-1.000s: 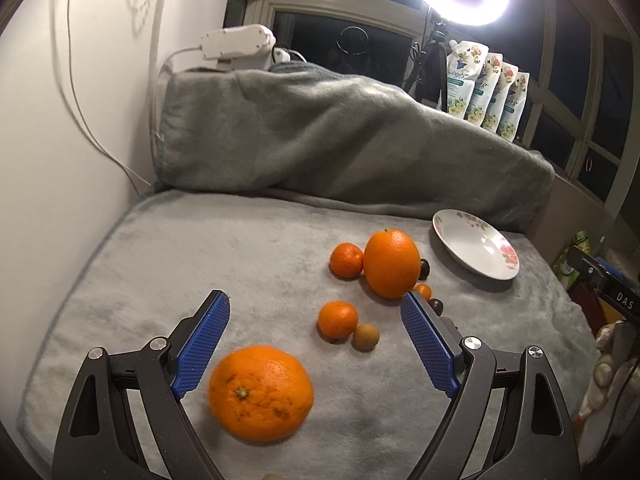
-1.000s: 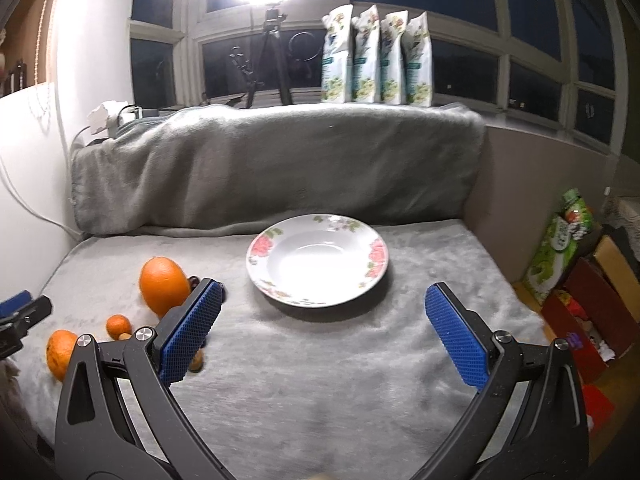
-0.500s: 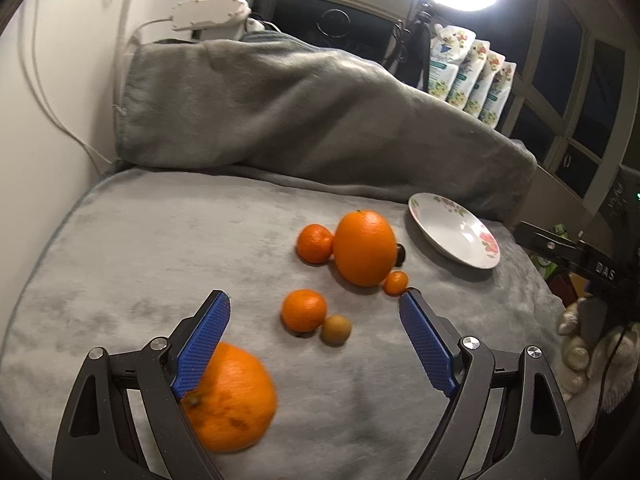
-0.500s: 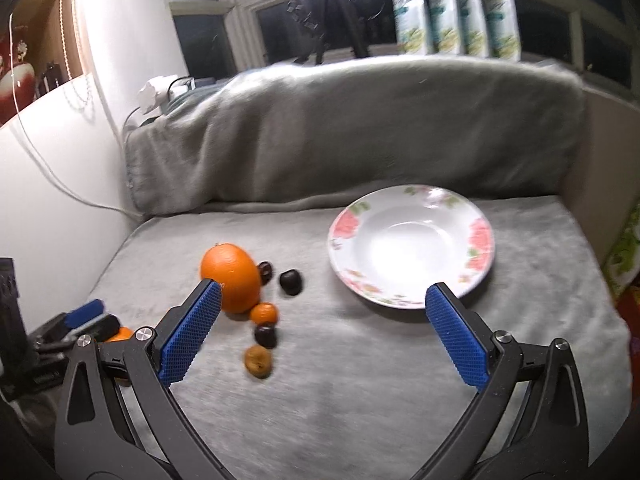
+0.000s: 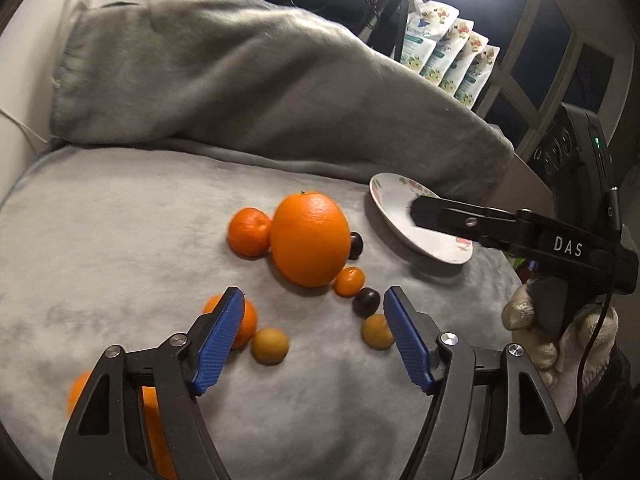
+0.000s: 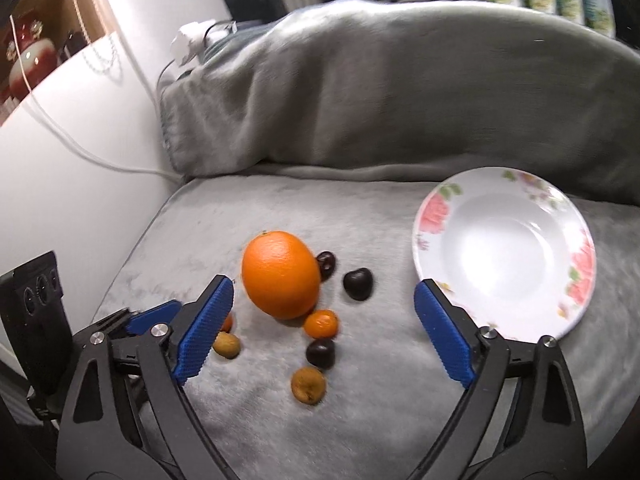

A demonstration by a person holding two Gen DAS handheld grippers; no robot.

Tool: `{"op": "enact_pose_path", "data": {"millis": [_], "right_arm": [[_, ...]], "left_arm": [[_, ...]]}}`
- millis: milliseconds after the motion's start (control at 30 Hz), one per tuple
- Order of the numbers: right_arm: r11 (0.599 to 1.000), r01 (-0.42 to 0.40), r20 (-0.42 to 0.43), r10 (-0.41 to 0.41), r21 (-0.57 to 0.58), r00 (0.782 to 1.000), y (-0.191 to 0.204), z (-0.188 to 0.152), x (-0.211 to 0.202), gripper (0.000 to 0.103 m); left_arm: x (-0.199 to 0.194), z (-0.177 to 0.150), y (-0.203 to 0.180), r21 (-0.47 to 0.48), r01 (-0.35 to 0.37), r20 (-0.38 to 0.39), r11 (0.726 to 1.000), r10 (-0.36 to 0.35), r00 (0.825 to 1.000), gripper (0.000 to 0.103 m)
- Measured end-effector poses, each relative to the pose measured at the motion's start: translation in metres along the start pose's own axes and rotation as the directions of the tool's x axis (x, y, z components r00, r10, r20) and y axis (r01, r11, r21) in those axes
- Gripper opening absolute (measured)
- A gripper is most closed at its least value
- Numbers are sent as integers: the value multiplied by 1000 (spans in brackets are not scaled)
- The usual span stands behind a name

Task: Organize fruits
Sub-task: 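Move the right gripper to the large orange and close around it, then lift the large orange with the right gripper and carry it over the plate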

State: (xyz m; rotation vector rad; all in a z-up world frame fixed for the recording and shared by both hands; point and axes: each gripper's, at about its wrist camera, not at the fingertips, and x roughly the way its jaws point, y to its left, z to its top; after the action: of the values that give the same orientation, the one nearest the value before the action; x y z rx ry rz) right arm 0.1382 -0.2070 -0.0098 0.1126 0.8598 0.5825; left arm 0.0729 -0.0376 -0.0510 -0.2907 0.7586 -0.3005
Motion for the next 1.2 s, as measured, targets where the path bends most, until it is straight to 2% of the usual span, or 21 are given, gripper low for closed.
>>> {"op": "enact_pose_path", "data": {"millis": [100,233,400,600,867,967,1200], "right_arm": [[999,-36,-44,35,-12,998,3,4,14,84],[997,-70,-94,67,-26,993,7,9,32,77],[995,-88,-143,81,-39,986,10,12,51,68],[992,-117,-168,108,-46,980,12,13,63,67],[988,-144,-188,133,-47,973,13,17,69,67],[986,-162,-205,151,-36,967,14,17,73,62],[987,-158,-203,148,-32,968,17,19,73,61]], "left_arm": [[11,3,0,-7,11,-18,1000,-11,1000,64],[22,6,3,-25,20,-41,999,-21,999,63],[33,8,9,-44,28,-64,999,-31,997,57],[41,11,14,-65,35,-74,997,-40,996,54],[47,16,10,-48,33,-66,998,-36,997,51],[48,16,9,-38,25,-61,999,-27,998,49],[51,19,9,-27,14,-55,1000,-16,998,46]]}}
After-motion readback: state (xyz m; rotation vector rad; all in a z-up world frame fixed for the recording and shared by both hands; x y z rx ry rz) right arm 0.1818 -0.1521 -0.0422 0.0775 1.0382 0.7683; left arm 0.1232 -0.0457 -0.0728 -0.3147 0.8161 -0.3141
